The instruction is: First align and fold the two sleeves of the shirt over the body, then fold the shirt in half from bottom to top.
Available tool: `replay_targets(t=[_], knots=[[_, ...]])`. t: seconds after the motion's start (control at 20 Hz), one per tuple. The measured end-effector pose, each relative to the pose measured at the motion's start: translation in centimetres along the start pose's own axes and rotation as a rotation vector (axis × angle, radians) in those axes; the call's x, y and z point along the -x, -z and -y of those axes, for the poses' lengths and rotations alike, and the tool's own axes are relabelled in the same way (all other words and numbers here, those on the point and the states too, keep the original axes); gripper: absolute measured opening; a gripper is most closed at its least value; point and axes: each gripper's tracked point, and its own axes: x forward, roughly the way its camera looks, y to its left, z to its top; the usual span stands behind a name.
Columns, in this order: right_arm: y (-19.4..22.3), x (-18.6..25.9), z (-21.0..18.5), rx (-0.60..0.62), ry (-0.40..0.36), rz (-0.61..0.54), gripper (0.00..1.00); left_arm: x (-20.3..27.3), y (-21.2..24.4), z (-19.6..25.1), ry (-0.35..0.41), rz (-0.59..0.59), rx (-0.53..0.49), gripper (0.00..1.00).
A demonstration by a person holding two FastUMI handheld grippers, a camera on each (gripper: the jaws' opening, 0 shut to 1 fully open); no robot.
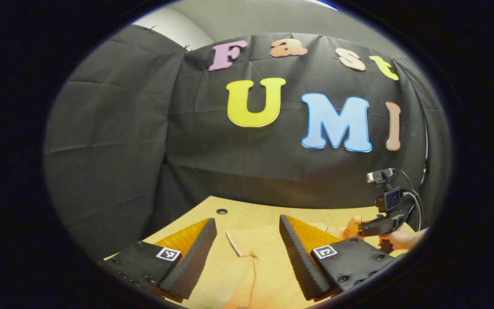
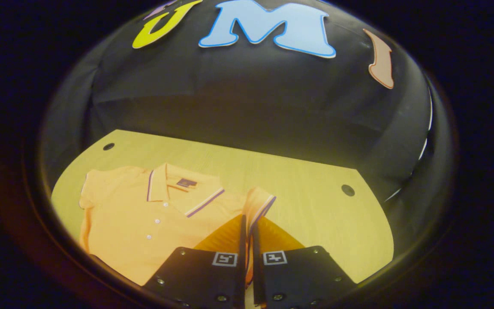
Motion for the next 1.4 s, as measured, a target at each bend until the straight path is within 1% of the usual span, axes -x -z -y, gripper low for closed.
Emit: replay_targets(t=[0.3, 0.4, 0.6, 0.65, 0.8, 0.85, 0.9, 0.95, 1.0, 1.05, 1.1, 1.2, 1.3, 1.35, 1.4], knots=[[1.8, -1.3, -2.6, 0.048, -0.037, -0.062, 0.08, 0.4, 0.6, -2.7, -0.045, -0.008, 0.015, 0.95], [2.5, -1.6, -3.3, 0.051, -0.057, -0.085, 0.11, 0.2, 0.7, -3.1, -0.052, -0.01, 0.011, 0.96], [2.9, -1.4, -3.8, 0.04, -0.071, -0.109, 0.27, -0.3, 0.8, -3.3, -0.044, -0.01, 0.013, 0.96], [2.7, -1.2, -3.8, 0.034, -0.072, -0.108, 0.29, -0.5, 0.7, -3.4, -0.038, -0.009, 0.013, 0.96], [2.0, -0.1, -4.3, 0.016, -0.085, -0.091, 0.41, -1.2, 0.9, -3.4, -0.02, -0.01, 0.014, 0.96], [1.6, 0.4, -4.4, 0.007, -0.086, -0.082, 0.53, -1.6, 0.9, -3.5, -0.012, -0.011, 0.014, 0.96], [1.2, 1.1, -4.4, -0.003, -0.086, -0.069, 0.54, -2.1, 1.2, -3.5, -0.003, -0.014, 0.015, 0.95], [0.6, 1.8, -4.8, -0.016, -0.093, -0.053, 0.61, -2.6, 1.4, -3.5, 0.008, -0.019, 0.018, 0.95], [0.1, 2.7, -4.9, -0.028, -0.093, -0.04, 0.71, -3.3, 1.7, -3.5, 0.02, -0.025, 0.021, 0.96], [-0.5, 3.6, -4.9, -0.035, -0.087, -0.021, 0.85, -3.9, 2.1, -3.5, 0.033, -0.03, 0.024, 0.96], [-1.0, 4.4, -5.2, -0.039, -0.087, -0.006, 0.82, -4.6, 2.3, -3.5, 0.046, -0.034, 0.025, 0.96], [-2.2, 6.4, -5.5, -0.054, -0.08, 0.027, 0.93, -6.1, 3.0, -3.8, 0.072, -0.048, 0.023, 0.96], [-3.5, 8.4, -5.8, -0.073, -0.069, 0.065, 0.93, -7.8, 3.8, -4.1, 0.095, -0.066, 0.027, 0.96], [-4.0, 9.6, -5.9, -0.083, -0.063, 0.083, 0.95, -8.6, 4.3, -4.3, 0.108, -0.076, 0.032, 0.96], [-4.5, 10.7, -6.1, -0.097, -0.057, 0.1, 0.95, -9.6, 4.8, -4.5, 0.119, -0.087, 0.036, 0.96]])
